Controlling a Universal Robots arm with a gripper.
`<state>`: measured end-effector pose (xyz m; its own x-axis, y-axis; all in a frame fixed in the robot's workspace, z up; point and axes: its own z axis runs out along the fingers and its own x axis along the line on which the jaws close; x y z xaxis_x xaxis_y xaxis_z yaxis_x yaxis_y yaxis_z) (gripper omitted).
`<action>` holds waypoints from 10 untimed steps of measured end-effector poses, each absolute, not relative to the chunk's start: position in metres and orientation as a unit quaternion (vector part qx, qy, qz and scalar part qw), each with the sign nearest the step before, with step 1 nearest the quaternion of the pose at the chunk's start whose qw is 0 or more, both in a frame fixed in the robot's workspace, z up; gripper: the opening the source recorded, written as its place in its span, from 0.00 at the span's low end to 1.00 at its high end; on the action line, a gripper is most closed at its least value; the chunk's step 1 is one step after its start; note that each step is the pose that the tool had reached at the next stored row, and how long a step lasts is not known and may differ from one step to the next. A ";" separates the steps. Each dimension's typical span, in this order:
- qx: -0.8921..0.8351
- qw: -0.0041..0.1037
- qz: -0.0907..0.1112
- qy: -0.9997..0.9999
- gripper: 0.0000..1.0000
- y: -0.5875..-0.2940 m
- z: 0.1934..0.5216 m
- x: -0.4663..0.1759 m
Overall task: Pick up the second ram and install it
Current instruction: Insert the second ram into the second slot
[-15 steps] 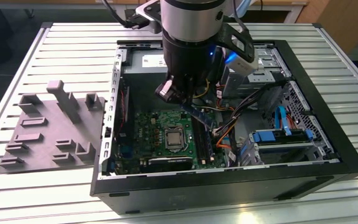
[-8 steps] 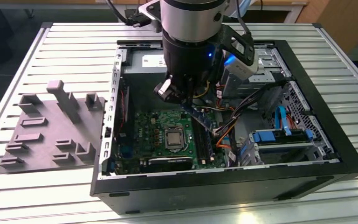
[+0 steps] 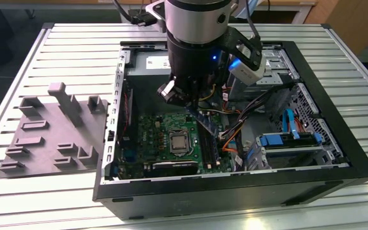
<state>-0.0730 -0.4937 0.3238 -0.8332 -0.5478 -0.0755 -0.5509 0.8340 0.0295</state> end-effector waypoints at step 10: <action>-0.239 0.033 0.023 0.970 0.11 -0.494 0.323 -0.073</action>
<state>-0.0730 -0.4937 0.3230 -0.8839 -0.4616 -0.0755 -0.4647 0.8850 0.0295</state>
